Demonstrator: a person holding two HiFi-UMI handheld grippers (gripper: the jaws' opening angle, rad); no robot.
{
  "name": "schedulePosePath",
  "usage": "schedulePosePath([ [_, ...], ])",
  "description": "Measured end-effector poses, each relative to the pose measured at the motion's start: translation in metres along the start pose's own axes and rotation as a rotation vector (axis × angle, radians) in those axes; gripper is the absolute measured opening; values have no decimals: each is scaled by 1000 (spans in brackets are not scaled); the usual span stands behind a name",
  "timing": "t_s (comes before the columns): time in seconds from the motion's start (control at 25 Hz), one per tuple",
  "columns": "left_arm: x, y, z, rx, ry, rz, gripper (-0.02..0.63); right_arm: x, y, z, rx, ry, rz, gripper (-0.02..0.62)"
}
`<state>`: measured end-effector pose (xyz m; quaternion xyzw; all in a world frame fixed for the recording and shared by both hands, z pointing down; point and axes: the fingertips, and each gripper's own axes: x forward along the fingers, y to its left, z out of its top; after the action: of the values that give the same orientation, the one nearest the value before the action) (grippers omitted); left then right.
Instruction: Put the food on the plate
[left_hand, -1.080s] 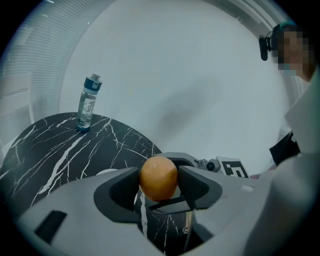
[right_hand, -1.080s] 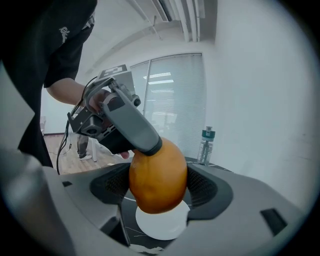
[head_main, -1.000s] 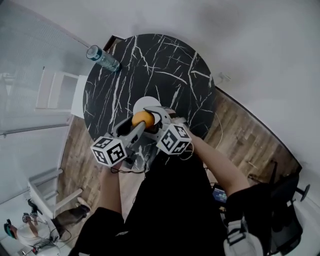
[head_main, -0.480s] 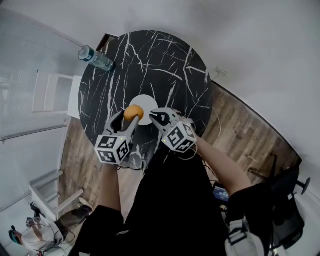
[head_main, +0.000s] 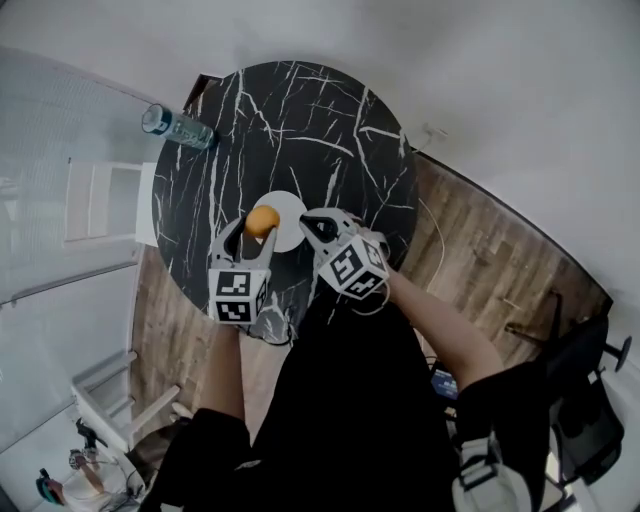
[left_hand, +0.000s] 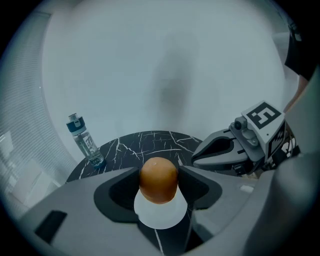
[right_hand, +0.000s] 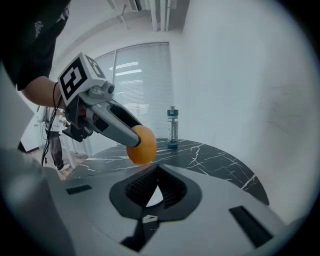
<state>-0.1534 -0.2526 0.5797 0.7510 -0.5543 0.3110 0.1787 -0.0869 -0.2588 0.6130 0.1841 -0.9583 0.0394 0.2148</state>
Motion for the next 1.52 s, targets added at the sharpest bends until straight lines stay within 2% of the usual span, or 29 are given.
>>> schedulePosePath([
  [0.16,17,4,-13,82,51,22,241,-1,-6,-4,43,13,-24,-3],
  [0.36,42,3,-30,240,112,48,241,-1,-11,-8,89,16,-28,-3],
  [0.52,61,1,-41,304,139,48,241,0,-9,-13,132,20,-13,-3],
  [0.64,70,0,-46,340,153,55,242,-1,-8,-17,125,32,-1,-3],
  [0.84,78,-3,-52,487,176,82,242,1,-11,-21,132,37,5,-3],
  [1.08,83,-1,-57,533,180,96,241,1,-17,-31,161,53,-11,-3],
  [1.28,85,0,-60,618,187,117,242,0,-21,-36,182,61,-20,-3],
  [1.52,88,1,-68,632,192,135,242,1,-21,-37,194,63,-23,-3],
])
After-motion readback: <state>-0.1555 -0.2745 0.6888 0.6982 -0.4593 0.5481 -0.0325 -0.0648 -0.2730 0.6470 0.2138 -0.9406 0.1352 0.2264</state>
